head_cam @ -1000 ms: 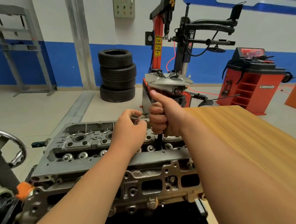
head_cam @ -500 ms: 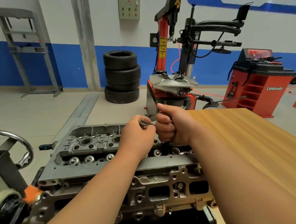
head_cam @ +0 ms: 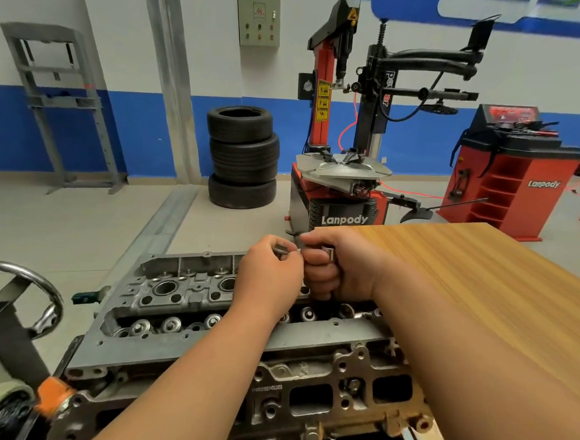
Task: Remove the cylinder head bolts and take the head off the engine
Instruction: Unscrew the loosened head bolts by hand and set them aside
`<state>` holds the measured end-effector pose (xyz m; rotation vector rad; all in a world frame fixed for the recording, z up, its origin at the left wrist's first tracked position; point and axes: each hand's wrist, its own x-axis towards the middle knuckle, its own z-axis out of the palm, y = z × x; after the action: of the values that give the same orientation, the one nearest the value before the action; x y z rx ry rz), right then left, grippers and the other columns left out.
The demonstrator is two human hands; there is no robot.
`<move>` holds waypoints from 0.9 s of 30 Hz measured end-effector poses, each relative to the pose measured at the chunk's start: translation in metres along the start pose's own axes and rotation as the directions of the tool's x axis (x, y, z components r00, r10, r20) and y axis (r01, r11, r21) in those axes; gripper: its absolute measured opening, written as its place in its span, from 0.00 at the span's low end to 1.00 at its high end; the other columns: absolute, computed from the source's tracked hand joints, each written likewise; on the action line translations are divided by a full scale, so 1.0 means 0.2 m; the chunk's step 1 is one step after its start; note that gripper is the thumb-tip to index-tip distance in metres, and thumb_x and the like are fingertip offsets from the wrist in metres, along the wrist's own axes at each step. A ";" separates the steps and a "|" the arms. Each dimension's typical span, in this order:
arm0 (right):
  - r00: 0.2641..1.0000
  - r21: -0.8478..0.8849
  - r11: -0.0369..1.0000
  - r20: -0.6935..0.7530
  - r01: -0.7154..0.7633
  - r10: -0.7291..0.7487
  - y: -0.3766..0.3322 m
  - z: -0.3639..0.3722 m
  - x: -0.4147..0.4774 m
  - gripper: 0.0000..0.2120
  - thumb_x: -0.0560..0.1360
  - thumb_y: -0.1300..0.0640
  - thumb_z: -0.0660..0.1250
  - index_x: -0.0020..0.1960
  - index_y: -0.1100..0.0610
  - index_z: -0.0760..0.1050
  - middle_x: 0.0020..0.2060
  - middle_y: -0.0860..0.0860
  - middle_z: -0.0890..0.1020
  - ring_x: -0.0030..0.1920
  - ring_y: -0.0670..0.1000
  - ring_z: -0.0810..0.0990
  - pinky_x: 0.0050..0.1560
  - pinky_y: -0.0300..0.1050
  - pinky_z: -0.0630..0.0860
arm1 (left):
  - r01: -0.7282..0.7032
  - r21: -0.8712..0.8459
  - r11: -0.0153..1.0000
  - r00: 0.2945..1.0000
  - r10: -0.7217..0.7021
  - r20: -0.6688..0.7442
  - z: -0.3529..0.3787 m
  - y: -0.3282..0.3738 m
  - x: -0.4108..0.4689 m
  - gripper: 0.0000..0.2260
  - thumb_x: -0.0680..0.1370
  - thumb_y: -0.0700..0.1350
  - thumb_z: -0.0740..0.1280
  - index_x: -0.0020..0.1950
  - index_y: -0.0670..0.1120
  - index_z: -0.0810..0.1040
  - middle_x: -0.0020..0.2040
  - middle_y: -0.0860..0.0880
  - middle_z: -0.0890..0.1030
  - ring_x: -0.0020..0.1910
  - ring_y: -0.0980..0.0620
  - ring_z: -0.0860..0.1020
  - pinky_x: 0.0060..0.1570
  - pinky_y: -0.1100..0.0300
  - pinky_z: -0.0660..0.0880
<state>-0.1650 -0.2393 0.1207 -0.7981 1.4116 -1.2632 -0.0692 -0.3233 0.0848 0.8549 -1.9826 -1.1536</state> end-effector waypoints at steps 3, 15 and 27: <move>0.998 -0.003 1.000 -0.064 -0.017 0.017 -0.01 0.00 -0.01 0.21 0.77 0.50 0.54 0.26 0.53 0.66 0.19 0.48 0.65 0.22 0.49 0.61 0.30 0.43 0.62 | 0.006 -0.011 1.000 1.000 -0.006 -0.006 0.00 -0.01 0.00 0.05 0.75 0.46 0.65 0.40 0.54 0.76 0.36 0.56 0.79 0.34 0.61 0.75 0.26 0.68 0.64; 0.999 -0.026 0.999 -0.033 0.037 -0.038 -0.03 0.00 -0.01 0.25 0.80 0.52 0.53 0.24 0.51 0.62 0.19 0.47 0.60 0.23 0.48 0.56 0.28 0.43 0.58 | 0.013 -0.031 0.999 1.000 -0.014 -0.028 0.02 -0.02 0.03 0.06 0.76 0.48 0.65 0.39 0.52 0.78 0.31 0.56 0.79 0.31 0.61 0.75 0.28 0.63 0.65; 0.982 0.004 0.990 -0.129 0.138 -0.136 0.00 0.03 0.01 0.21 0.78 0.49 0.56 0.28 0.54 0.68 0.18 0.47 0.61 0.20 0.46 0.57 0.24 0.37 0.54 | 0.040 -0.157 0.987 0.997 -0.049 -0.055 0.01 -0.02 0.05 0.04 0.76 0.49 0.66 0.42 0.52 0.75 0.37 0.56 0.78 0.36 0.58 0.76 0.31 0.62 0.66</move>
<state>-0.1587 -0.2428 0.1214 -0.8296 1.4692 -1.4500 -0.0754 -0.3315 0.0823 0.8449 -1.8078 -1.2765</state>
